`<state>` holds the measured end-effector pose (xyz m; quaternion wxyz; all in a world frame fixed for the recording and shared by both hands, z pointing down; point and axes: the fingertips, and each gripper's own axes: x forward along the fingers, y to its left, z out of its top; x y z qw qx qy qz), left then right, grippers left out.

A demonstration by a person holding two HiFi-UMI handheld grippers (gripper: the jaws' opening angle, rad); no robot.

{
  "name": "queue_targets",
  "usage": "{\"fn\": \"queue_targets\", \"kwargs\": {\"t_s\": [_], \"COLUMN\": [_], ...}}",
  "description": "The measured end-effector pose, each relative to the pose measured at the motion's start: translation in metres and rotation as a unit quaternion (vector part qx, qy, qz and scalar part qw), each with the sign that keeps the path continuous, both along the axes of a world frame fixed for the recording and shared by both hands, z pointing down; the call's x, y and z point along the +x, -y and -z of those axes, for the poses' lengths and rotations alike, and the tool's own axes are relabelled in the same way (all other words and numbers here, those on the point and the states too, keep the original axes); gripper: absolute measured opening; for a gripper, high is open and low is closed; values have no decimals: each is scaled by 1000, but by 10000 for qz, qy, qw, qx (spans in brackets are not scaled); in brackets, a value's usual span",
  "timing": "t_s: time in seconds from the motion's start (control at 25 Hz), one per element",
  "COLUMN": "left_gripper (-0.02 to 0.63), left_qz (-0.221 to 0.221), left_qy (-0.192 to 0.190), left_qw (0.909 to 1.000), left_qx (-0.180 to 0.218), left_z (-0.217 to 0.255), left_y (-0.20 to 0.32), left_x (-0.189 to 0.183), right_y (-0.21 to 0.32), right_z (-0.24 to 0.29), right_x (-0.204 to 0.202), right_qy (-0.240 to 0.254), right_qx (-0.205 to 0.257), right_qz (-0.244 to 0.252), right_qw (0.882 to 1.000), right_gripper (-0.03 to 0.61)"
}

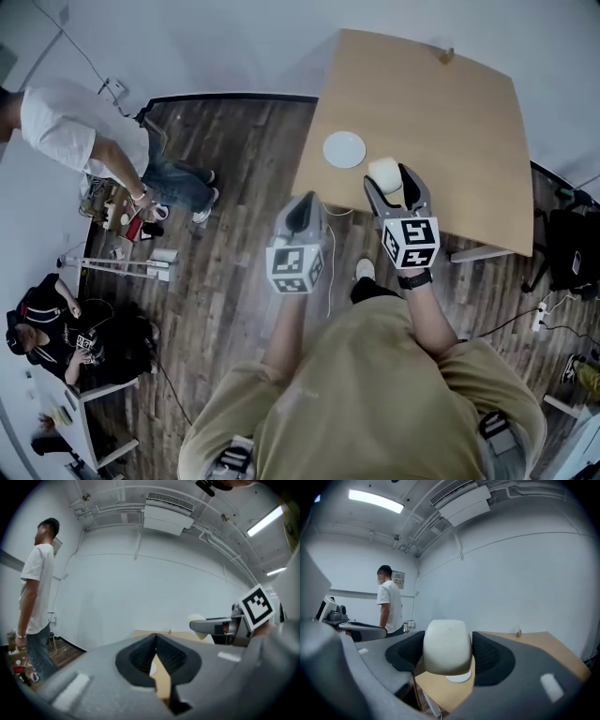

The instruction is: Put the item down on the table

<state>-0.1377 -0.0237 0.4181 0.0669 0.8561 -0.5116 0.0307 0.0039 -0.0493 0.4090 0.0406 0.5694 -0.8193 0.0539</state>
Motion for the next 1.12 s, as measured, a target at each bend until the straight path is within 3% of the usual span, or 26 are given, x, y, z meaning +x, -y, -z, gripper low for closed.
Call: {"fn": "queue_targets", "kwargs": {"t_s": [0.32,0.72,1.12], "left_gripper": [3,2,2], "left_qz": [274,525,89], "left_qy": [156,277,340], "left_qw": [9995,9973,9959], "left_qx": [22,-438,-829], "left_z": [11,-26,-75], "left_y": [97,160,235], "left_x": [35,46,45], "right_y": [106,172,233], "right_z": [16,-35,-99], "right_x": [26,38,14], "right_qy": [60,139,-139], "right_qx": [135,-448,-977], "right_qz": [365,551,409], "right_qw": [9992,9974,9943], "right_gripper": [319,319,319]}}
